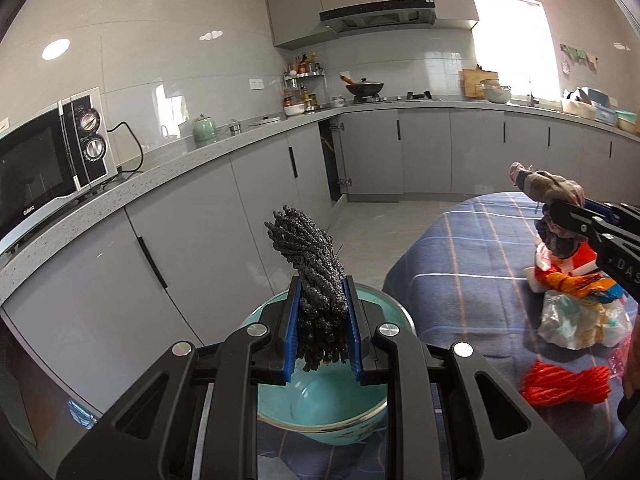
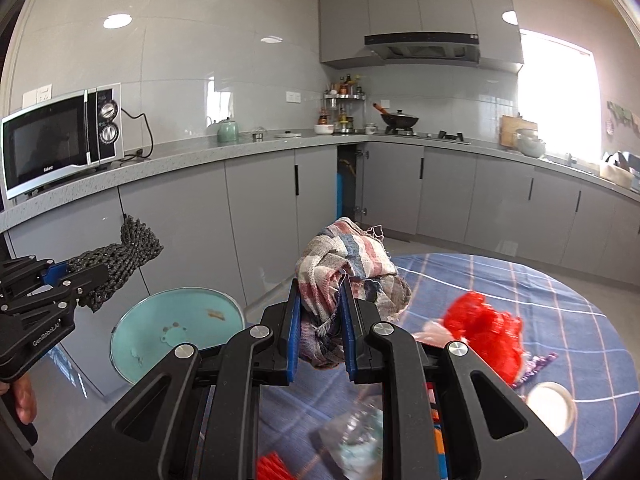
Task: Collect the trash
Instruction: 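Carry the plaid rag and black mesh net over the teal bin with both tools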
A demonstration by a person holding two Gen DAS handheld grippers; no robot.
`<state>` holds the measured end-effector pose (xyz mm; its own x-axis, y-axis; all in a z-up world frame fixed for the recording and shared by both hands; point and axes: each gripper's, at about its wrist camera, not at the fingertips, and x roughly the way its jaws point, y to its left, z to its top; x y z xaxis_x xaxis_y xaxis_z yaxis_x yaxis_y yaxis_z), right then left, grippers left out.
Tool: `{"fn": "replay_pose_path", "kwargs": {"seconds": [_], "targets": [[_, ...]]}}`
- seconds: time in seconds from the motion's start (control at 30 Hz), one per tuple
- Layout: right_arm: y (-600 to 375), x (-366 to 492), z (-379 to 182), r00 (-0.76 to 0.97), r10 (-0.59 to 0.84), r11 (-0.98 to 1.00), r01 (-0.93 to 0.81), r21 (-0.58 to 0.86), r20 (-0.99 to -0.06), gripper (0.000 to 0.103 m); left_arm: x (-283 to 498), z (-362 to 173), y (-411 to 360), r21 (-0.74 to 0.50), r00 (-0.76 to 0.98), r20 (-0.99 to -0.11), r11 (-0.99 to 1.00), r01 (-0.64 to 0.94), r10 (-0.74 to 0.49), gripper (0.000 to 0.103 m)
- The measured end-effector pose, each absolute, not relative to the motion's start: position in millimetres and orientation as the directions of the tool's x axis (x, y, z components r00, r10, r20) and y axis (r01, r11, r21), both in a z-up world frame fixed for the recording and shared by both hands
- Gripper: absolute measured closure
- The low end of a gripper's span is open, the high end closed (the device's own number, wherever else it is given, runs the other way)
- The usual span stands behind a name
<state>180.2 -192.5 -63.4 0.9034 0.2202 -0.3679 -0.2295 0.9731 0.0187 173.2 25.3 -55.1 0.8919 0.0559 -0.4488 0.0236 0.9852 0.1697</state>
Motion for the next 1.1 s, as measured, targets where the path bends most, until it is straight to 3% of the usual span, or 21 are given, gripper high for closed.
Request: {"fn": "replay_pose_path", "kwargs": {"seconds": [1.1], "targets": [[-94.6, 247.2, -83.8, 0.837, 0.333, 0.924, -0.382, -0.028, -0.435, 0.085, 211.3, -64.3, 93.0, 0.209, 0.861, -0.449, 0.965, -0.156, 0.237, 0.082]]}}
